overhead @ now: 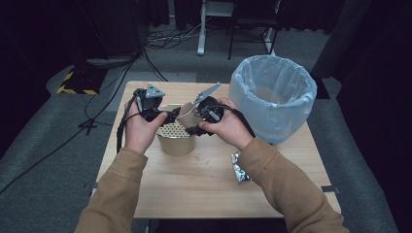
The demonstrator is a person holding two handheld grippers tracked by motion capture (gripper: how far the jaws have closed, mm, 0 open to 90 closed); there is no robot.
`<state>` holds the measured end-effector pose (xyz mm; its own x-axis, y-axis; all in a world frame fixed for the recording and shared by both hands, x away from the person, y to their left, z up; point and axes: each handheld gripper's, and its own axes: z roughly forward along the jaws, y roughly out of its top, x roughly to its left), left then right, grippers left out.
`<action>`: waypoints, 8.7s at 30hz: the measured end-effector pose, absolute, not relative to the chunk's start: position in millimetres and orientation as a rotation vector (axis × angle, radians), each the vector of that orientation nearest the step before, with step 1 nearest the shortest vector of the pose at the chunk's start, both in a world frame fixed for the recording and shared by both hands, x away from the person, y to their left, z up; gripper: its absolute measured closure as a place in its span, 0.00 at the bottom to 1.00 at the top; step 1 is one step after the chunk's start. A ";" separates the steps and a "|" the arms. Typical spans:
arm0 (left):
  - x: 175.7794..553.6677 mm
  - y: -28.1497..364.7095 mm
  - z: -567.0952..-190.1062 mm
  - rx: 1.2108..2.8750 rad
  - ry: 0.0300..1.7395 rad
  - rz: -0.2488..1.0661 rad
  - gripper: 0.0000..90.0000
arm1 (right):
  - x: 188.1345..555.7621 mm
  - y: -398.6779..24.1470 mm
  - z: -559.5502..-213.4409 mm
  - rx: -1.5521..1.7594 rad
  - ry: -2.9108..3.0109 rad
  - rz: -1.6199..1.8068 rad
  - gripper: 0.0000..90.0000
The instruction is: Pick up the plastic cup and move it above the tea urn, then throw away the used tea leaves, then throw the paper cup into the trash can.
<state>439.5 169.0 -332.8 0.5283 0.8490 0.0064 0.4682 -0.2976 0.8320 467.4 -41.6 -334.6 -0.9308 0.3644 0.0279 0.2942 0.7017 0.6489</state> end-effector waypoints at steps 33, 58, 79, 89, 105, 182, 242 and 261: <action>449.1 172.9 -353.2 2.022 1.118 0.614 0.28 | 475.6 -47.4 -339.4 0.573 2.796 1.064 0.37; 425.2 165.4 -322.0 1.947 0.989 0.652 0.25 | 493.7 -30.1 -338.7 0.618 2.863 0.813 0.37; 431.8 169.6 -337.4 1.991 1.069 0.647 0.24 | 492.5 -35.3 -331.1 0.593 2.840 0.877 0.37; 431.9 173.6 -349.0 2.019 1.098 0.637 0.26 | 491.8 -32.7 -322.4 0.581 2.803 0.961 0.39; 430.1 179.4 -349.5 1.992 1.111 0.630 0.25 | 492.2 -28.0 -332.5 0.618 2.786 1.016 0.52; 370.7 225.9 -368.0 1.931 1.128 0.615 0.25 | 490.0 -49.1 -283.8 0.720 2.336 1.602 0.33; 355.2 220.2 -417.6 1.957 1.192 0.491 0.24 | 413.8 -291.2 -237.7 1.007 2.037 1.321 0.24; 350.4 220.5 -424.2 1.972 1.213 0.482 0.24 | 377.2 -318.3 -331.9 1.151 2.174 1.305 0.26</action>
